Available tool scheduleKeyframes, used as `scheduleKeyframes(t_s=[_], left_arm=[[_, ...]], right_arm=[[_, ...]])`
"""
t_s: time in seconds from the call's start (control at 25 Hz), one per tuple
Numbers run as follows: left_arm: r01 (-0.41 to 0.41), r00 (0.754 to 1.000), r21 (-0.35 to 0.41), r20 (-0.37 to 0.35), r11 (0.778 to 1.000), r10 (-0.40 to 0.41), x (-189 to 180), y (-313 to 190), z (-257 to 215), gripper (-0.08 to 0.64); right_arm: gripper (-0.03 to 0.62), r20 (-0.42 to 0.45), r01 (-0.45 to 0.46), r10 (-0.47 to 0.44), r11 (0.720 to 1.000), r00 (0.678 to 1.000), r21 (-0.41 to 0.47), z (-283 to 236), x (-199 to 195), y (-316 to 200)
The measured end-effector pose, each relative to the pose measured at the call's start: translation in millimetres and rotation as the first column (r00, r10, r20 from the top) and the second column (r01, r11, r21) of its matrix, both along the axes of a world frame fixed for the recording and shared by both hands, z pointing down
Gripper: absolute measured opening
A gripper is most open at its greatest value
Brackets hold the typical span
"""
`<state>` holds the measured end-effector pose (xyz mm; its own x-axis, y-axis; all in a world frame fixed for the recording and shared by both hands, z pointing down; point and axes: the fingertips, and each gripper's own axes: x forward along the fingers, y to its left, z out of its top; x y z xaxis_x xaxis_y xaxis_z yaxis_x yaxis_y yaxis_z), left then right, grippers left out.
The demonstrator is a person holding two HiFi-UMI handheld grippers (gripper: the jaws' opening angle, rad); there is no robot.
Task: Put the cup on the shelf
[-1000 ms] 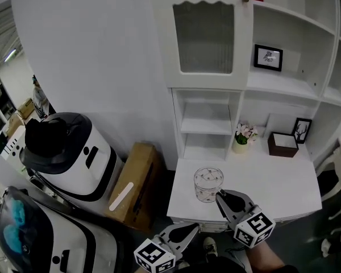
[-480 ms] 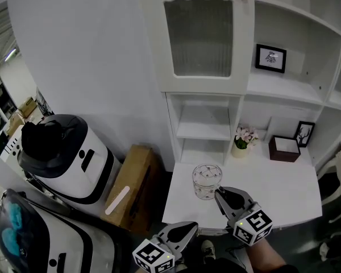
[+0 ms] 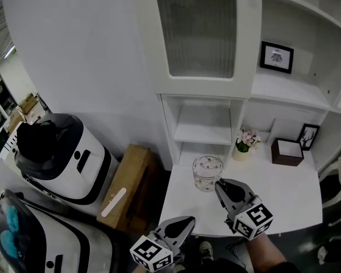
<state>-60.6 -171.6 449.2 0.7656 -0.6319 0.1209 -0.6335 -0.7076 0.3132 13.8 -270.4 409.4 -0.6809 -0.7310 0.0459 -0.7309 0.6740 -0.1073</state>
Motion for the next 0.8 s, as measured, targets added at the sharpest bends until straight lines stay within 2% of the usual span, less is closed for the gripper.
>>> scheduleKeyframes(t_s=[0.8], left_arm=[[0.077, 0.997, -0.034, 0.002, 0.996, -0.077, 13.8, -72.1, 11.5, 0.005]], right_arm=[[0.028, -0.022, -0.054, 0.054, 0.998, 0.998, 0.02, 11.8, 21.9, -121.5]])
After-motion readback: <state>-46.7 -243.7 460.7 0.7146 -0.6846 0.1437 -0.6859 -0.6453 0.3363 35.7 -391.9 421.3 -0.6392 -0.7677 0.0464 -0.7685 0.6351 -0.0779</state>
